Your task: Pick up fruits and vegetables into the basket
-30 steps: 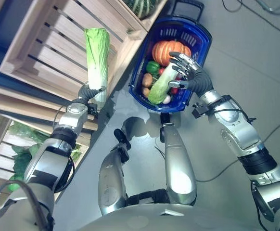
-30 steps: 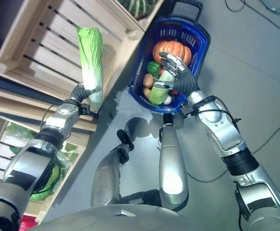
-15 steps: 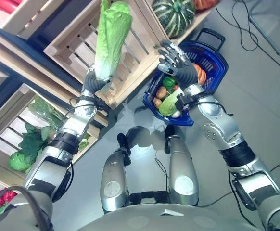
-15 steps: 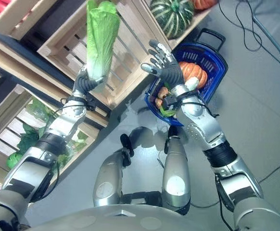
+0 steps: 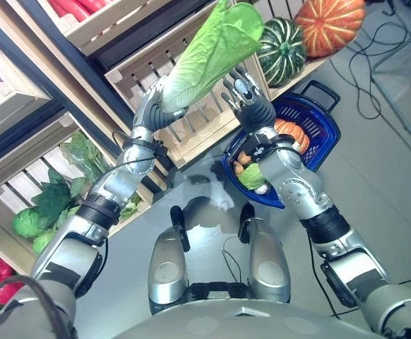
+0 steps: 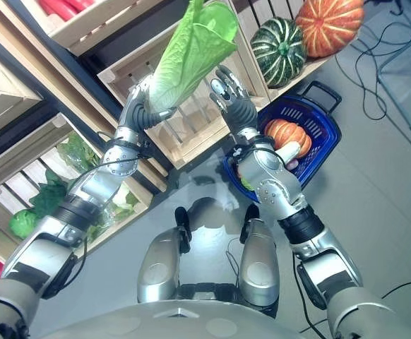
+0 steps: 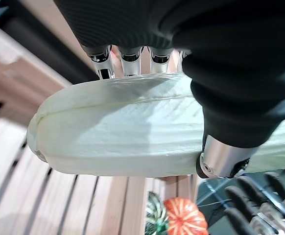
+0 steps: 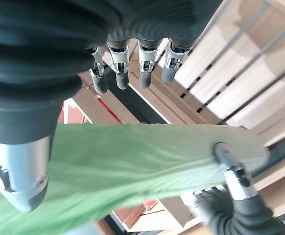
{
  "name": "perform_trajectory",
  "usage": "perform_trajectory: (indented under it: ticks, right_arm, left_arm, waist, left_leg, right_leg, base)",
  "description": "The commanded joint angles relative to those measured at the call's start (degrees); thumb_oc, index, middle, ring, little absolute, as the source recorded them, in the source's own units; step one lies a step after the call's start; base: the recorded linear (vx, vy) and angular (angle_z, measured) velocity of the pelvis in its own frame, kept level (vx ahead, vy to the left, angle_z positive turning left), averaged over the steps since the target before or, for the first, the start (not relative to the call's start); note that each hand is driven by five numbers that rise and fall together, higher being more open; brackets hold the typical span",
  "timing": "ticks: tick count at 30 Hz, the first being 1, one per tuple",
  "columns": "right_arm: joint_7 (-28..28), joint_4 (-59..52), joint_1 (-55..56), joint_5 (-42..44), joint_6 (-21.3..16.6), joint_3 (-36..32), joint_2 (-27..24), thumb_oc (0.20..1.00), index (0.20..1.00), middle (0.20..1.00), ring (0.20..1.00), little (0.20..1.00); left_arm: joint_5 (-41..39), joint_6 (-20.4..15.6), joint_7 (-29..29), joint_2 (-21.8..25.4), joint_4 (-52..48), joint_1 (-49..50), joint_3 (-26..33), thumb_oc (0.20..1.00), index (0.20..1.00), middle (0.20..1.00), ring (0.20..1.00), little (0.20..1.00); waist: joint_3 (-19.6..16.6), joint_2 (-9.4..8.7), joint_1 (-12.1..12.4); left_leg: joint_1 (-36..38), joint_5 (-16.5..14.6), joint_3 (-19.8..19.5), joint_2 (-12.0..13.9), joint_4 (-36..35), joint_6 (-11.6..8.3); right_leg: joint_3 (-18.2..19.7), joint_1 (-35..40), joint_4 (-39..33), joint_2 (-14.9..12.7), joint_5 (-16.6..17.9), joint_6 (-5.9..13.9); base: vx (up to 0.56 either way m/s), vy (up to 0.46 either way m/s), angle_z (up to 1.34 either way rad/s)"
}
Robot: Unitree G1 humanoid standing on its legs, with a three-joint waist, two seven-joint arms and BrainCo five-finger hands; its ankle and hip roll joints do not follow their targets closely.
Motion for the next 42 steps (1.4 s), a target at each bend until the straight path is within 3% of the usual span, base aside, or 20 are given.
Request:
perform_trajectory:
  ticks: [1, 6, 12, 17, 21, 30, 32, 37, 40, 42]
  right_arm:
    - [-0.67, -0.52, 0.16, 3.52, -4.20, 0.50, 3.90, 1.000, 1.000, 1.000, 1.000, 1.000]
    - [-2.51, 1.45, 0.49, 7.06, -4.48, 0.60, 5.42, 1.000, 1.000, 1.000, 1.000, 1.000]
    - [-2.65, 2.11, 0.01, 6.33, -4.40, 0.80, 5.84, 1.000, 1.000, 1.000, 1.000, 1.000]
    - [2.38, 1.30, -1.03, 6.01, -4.45, 1.51, 5.79, 1.000, 1.000, 1.000, 1.000, 1.000]
    - [3.06, -0.11, -2.35, 4.02, -3.24, 2.25, 4.78, 1.000, 1.000, 1.000, 1.000, 1.000]
    - [10.70, -4.87, -6.41, -1.85, -2.23, 4.70, 1.73, 1.000, 1.000, 1.000, 1.000, 1.000]
    - [12.61, -6.02, -7.31, -2.16, -1.66, 5.35, 1.23, 1.000, 1.000, 1.000, 1.000, 1.000]
    - [11.23, -6.11, -10.21, -1.27, 3.38, 6.56, 0.18, 1.000, 1.000, 1.000, 1.000, 1.000]
    - [10.96, -5.36, -11.63, -3.08, 5.35, 6.97, -0.64, 1.000, 1.000, 1.000, 1.000, 1.000]
    - [13.67, -4.49, -13.58, -6.51, 8.16, 8.04, -1.84, 1.000, 1.000, 1.000, 1.000, 1.000]
  left_arm:
    - [5.89, -3.25, 2.44, 0.75, -6.43, 1.05, -3.26, 0.200, 0.200, 0.200, 0.200, 0.200]
    - [10.34, -2.18, 1.84, 0.82, -8.42, 0.83, -5.05, 0.200, 0.200, 0.200, 0.200, 0.200]
    - [10.99, 1.93, -3.11, 0.38, -10.01, 0.28, -7.37, 0.200, 0.200, 0.200, 0.200, 0.200]
    - [11.56, 5.13, -10.89, -0.01, -11.15, 0.12, -9.56, 0.200, 0.200, 0.200, 0.200, 0.200]
    - [12.63, 7.23, -15.44, 0.46, -11.53, -0.36, -11.63, 0.200, 0.200, 0.200, 0.200, 0.200]
    - [5.16, 15.61, -31.51, 1.47, -11.50, 0.77, -15.60, 0.200, 0.200, 0.200, 0.200, 0.200]
    - [6.64, 15.51, -32.22, 1.61, -11.29, 0.68, -16.20, 0.200, 0.200, 0.200, 0.200, 0.200]
    - [14.77, 13.13, -34.93, 3.40, -11.46, -0.73, -17.80, 0.200, 0.200, 0.200, 0.200, 0.200]
    - [15.82, 12.76, -38.76, 4.32, -11.82, -1.61, -18.48, 0.200, 0.200, 0.200, 0.200, 0.200]
    - [16.79, 12.58, -42.35, 5.10, -11.82, -2.79, -19.95, 0.200, 0.200, 0.200, 0.200, 0.200]
  waist:
    - [-6.21, -0.85, 0.35]
    - [-7.04, -1.11, 0.76]
    - [-7.51, -1.25, 0.93]
    - [-7.52, -0.91, 1.00]
    - [-7.56, -0.56, 0.79]
    - [-7.44, 0.84, 0.09]
    - [-7.42, 1.01, 0.01]
    - [-7.45, 1.29, 0.17]
    - [-7.35, 1.32, 0.21]
    - [-7.21, 1.33, 0.09]
  left_leg:
    - [1.48, -8.50, 2.20, -2.20, 3.60, 3.01]
    - [2.65, -8.83, 2.21, -2.23, 3.03, 3.15]
    - [3.29, -9.12, 2.20, -2.20, 2.83, 3.25]
    - [3.65, -9.21, 1.98, -2.19, 2.68, 3.29]
    - [3.76, -9.10, 1.88, -2.29, 2.52, 3.27]
    - [3.85, -8.90, 1.53, -2.39, 2.27, 3.19]
    - [3.78, -8.95, 1.47, -2.43, 2.33, 3.19]
    - [3.56, -8.93, 1.26, -2.47, 2.40, 3.08]
    - [3.50, -8.87, 1.15, -2.48, 2.24, 3.03]
    - [3.26, -8.79, 1.02, -2.48, 2.19, 2.93]
  right_leg:
    - [0.36, 6.51, -8.08, -1.20, 1.33, 3.44]
    - [0.18, 7.84, -9.03, -1.16, 1.49, 3.71]
    - [0.18, 8.55, -9.50, -1.24, 1.61, 4.14]
    - [0.09, 8.84, -9.65, -1.35, 1.69, 4.47]
    - [0.19, 8.84, -9.76, -1.41, 1.78, 4.64]
    - [0.59, 8.66, -9.89, -1.62, 1.59, 5.12]
    - [0.67, 8.58, -9.93, -1.72, 1.58, 5.23]
    - [0.72, 8.62, -10.15, -1.94, 1.51, 5.42]
    - [0.72, 8.59, -10.22, -1.94, 1.43, 5.47]
    - [0.84, 8.48, -10.31, -1.92, 1.40, 5.53]
  base:
    - [0.02, -0.016, 0.11]
    - [0.04, -0.020, 0.04]
    - [0.00, 0.000, 0.00]
    - [0.00, 0.000, 0.00]
    - [0.00, 0.016, 0.00]
    - [-0.02, 0.039, -0.01]
    - [-0.01, 0.015, 0.00]
    - [0.00, 0.000, 0.00]
    - [0.00, 0.000, 0.00]
    - [-0.03, 0.009, 0.00]
